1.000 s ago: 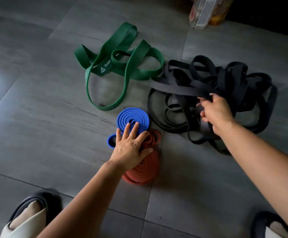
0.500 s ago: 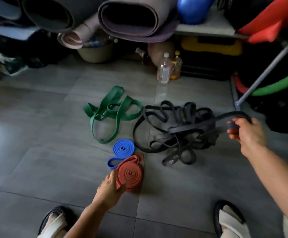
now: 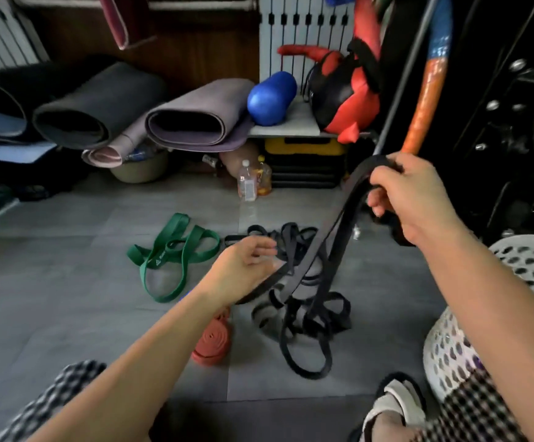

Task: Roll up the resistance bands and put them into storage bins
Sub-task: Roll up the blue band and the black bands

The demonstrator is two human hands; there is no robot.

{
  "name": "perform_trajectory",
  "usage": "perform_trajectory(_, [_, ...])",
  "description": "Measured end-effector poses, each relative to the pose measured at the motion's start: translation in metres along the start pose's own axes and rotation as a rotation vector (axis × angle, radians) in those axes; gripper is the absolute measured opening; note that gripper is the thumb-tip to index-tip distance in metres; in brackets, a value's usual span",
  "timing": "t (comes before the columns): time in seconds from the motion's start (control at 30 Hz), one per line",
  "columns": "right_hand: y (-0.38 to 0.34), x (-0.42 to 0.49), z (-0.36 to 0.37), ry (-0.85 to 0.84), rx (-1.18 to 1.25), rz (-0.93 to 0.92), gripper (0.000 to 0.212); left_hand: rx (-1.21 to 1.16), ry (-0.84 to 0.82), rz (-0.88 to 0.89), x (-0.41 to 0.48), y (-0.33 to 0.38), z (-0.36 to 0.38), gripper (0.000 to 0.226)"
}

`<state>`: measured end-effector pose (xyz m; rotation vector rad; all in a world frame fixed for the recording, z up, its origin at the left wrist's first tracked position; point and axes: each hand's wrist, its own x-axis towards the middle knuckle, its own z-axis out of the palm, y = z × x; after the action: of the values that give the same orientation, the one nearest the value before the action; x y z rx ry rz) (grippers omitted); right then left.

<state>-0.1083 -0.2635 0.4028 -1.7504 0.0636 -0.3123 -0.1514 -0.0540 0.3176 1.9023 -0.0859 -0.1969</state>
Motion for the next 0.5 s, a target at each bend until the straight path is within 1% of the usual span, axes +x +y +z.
perform_trajectory(0.1, [-0.022,-0.025,-0.004,-0.126,-0.018,-0.018,0.023,-0.096,0.049,0.099,-0.016,0.024,0.017,0.050])
perform_trajectory(0.2, [-0.008,-0.051,-0.004,-0.291,-0.020,0.012,0.022,-0.113,0.086,0.239,-0.025,0.029,0.038,0.056])
perform_trajectory(0.27, [0.009,-0.063,-0.002,-0.394,0.019,0.068,0.021,-0.125,0.074,0.268,-0.024,0.022,0.050,0.049])
perform_trajectory(0.3, [0.018,-0.066,-0.002,-0.435,0.051,0.101,0.021,-0.128,0.069,0.252,-0.023,0.017,0.054,0.041])
perform_trajectory(0.37, [0.030,-0.067,0.000,-0.499,0.059,0.144,0.018,-0.174,0.063,0.166,-0.020,0.009,0.053,0.031])
perform_trajectory(0.43, [0.042,-0.065,0.001,-0.544,-0.048,0.131,0.015,-0.295,0.068,0.107,-0.018,0.005,0.045,0.025])
perform_trajectory(0.5, [0.051,-0.062,0.004,-0.579,-0.206,0.057,0.016,-0.385,0.089,0.125,-0.015,0.006,0.033,0.023])
